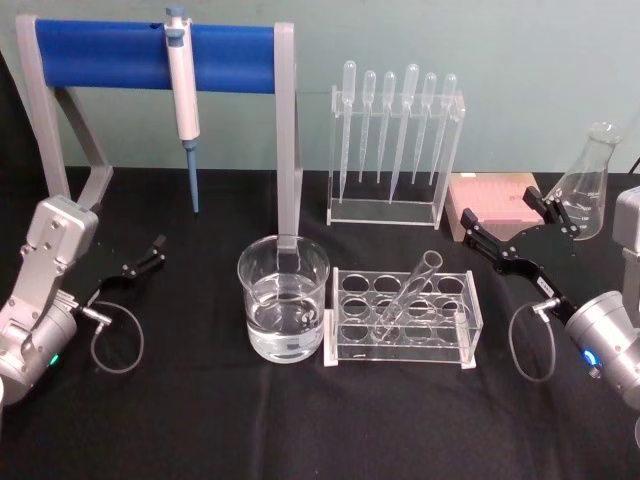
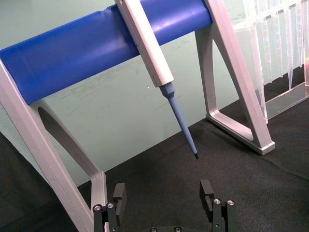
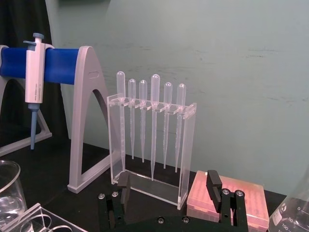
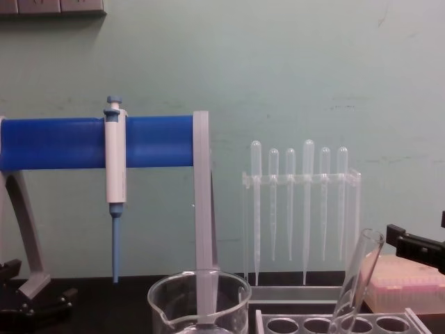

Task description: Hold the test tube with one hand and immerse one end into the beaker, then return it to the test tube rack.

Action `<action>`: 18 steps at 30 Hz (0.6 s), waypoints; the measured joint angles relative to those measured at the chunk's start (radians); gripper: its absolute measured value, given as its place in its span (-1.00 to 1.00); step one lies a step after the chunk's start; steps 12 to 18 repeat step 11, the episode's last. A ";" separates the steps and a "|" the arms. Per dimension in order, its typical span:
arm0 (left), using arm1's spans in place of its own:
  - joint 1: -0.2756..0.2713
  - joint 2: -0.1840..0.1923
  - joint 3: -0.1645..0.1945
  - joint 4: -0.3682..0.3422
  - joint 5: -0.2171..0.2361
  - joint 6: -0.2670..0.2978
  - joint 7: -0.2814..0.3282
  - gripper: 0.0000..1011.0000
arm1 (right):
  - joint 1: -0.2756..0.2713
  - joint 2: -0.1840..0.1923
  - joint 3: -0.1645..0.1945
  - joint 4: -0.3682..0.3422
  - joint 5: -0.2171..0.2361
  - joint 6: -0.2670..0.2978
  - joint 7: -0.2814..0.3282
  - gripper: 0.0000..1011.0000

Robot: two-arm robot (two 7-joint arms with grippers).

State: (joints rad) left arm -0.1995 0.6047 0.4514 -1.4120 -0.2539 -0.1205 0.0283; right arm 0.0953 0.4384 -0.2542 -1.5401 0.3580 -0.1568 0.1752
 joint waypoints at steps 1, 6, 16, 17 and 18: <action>0.000 0.000 0.000 0.000 0.000 0.000 0.000 0.98 | 0.000 0.000 0.000 0.000 0.000 0.000 0.000 0.98; 0.000 0.000 0.000 0.000 0.000 0.000 0.000 0.98 | 0.000 0.000 0.000 0.000 0.000 0.000 -0.001 0.98; 0.000 0.000 0.000 0.000 0.000 0.000 0.000 0.98 | 0.000 0.000 0.000 0.000 0.000 0.000 -0.001 0.98; 0.000 0.000 0.000 0.000 0.000 0.000 0.000 0.98 | 0.000 0.000 0.000 0.000 0.000 0.000 -0.001 0.98; 0.000 0.000 0.000 0.000 0.000 0.000 0.000 0.98 | 0.000 0.000 0.000 0.000 0.000 0.000 -0.001 0.98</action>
